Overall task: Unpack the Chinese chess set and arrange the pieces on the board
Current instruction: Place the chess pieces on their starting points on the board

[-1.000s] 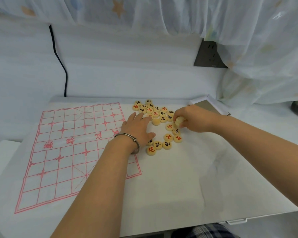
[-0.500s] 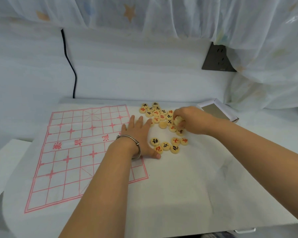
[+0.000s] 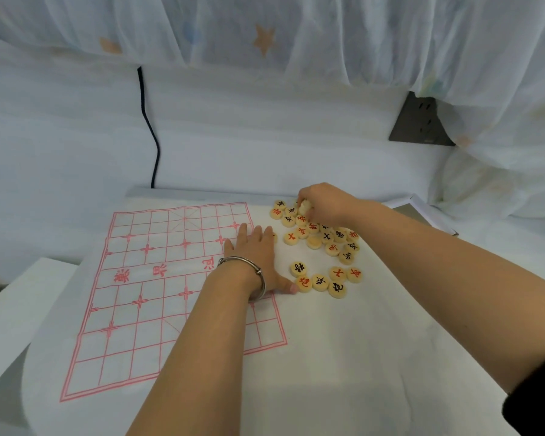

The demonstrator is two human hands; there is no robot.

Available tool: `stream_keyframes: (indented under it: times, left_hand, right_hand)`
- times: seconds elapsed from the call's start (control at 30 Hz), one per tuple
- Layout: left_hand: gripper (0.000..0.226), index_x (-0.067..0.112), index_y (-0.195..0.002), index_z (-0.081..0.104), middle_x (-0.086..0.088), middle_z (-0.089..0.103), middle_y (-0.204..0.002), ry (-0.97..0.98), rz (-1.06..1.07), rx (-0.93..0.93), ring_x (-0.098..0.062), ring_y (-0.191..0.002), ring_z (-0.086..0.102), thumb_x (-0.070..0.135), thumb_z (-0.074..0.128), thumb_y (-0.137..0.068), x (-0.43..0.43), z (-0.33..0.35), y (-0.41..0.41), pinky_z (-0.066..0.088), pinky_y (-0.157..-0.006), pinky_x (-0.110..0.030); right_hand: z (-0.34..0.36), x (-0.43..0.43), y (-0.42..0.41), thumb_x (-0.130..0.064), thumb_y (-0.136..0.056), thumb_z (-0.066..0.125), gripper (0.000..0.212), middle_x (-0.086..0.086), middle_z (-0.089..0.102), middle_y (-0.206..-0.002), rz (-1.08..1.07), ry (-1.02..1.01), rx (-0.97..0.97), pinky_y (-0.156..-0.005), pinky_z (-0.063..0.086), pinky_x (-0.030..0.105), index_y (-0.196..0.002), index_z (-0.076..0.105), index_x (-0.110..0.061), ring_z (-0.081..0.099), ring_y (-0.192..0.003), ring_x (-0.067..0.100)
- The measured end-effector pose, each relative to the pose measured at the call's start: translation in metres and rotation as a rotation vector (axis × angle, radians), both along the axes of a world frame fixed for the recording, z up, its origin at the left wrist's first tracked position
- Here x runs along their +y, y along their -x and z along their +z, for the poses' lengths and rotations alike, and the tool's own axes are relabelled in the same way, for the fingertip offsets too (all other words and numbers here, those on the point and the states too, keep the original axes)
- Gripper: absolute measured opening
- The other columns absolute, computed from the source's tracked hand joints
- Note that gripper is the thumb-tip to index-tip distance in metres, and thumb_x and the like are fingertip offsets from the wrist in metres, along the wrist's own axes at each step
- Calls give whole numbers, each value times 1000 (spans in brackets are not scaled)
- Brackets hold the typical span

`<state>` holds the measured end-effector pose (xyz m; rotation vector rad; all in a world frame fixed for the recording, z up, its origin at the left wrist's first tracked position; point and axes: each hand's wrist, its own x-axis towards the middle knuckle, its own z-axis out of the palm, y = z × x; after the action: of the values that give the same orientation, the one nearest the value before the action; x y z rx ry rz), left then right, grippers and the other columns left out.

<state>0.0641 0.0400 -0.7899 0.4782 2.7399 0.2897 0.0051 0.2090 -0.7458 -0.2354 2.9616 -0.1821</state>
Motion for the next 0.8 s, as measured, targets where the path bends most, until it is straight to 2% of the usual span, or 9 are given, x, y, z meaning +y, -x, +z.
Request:
stream_keyframes:
  times: [0.17,0.27,0.33,0.4,0.43,0.5,0.57,0.63,0.8]
  left_hand:
    - [115,17,-150,-3,-2,-5,-159,-5,-14,-19,-29,-145,-14,63,66,-70,-1,0,0,1,-116,-53]
    - [114,17,-150,-4,-1,-7,-159,-9,-19,-22,-30,-144,-16,63,65,-71,-1,-1,1,1,-116,-53]
    - [114,19,-150,-5,0,-10,-159,-13,-26,-30,-30,-144,-18,64,64,-71,-1,-3,1,0,-116,-53]
    - [114,20,-150,-7,1,-12,-158,-14,-41,-33,-30,-143,-20,66,62,-72,0,-4,0,-1,-116,-53]
    - [114,20,-149,-8,1,-13,-158,-16,-49,-33,-30,-143,-21,67,60,-72,1,-4,-1,-1,-116,-53]
    - [114,21,-149,-10,2,-15,-158,-23,-52,-29,-30,-143,-22,66,61,-72,-1,-3,-3,-2,-116,-52]
    - [116,21,-149,-12,2,-16,-158,-22,-40,-23,-28,-143,-22,64,63,-72,-6,1,-5,-3,-116,-51]
    - [116,20,-149,-12,1,-16,-158,-6,-24,-6,-26,-143,-22,62,64,-72,-14,7,-9,-3,-116,-50]
    - [113,17,-149,-10,-1,-12,-158,16,50,76,-27,-144,-17,61,63,-75,-54,18,-26,1,-116,-50]
  right_hand:
    - [-8,-10,8,-3,-88,47,26,16,60,-111,-31,-117,-110,-62,42,30,-112,58,-2,57,-84,26]
    - [-7,-17,10,-8,-88,53,5,13,55,-80,-40,-174,-133,-51,32,23,-86,55,-4,41,-61,15]
    - [-7,-18,10,-10,-88,55,16,3,43,-68,-47,-183,-134,-49,30,23,-75,46,-10,36,-56,13]
    - [-4,-19,9,-8,-87,56,4,9,54,-75,-43,-164,-117,-51,32,23,-84,55,-5,39,-60,15]
    - [-4,-18,11,-6,-86,55,13,15,61,-89,-52,-134,-98,-55,35,25,-96,60,1,43,-66,16]
    - [2,-16,7,-4,-87,52,23,20,62,-109,-68,-96,-36,-63,40,30,-107,60,5,47,-75,20]
    - [8,-14,1,-5,-89,52,20,17,60,-110,-62,-72,27,-71,43,33,-107,58,1,54,-86,25]
    - [14,-15,-9,-7,-90,53,18,12,59,-109,-57,-9,66,-71,44,31,-108,58,-4,55,-93,25]
    - [19,-46,-44,-10,-89,59,19,2,55,-102,-5,193,95,-70,41,27,-107,60,-10,52,-89,18]
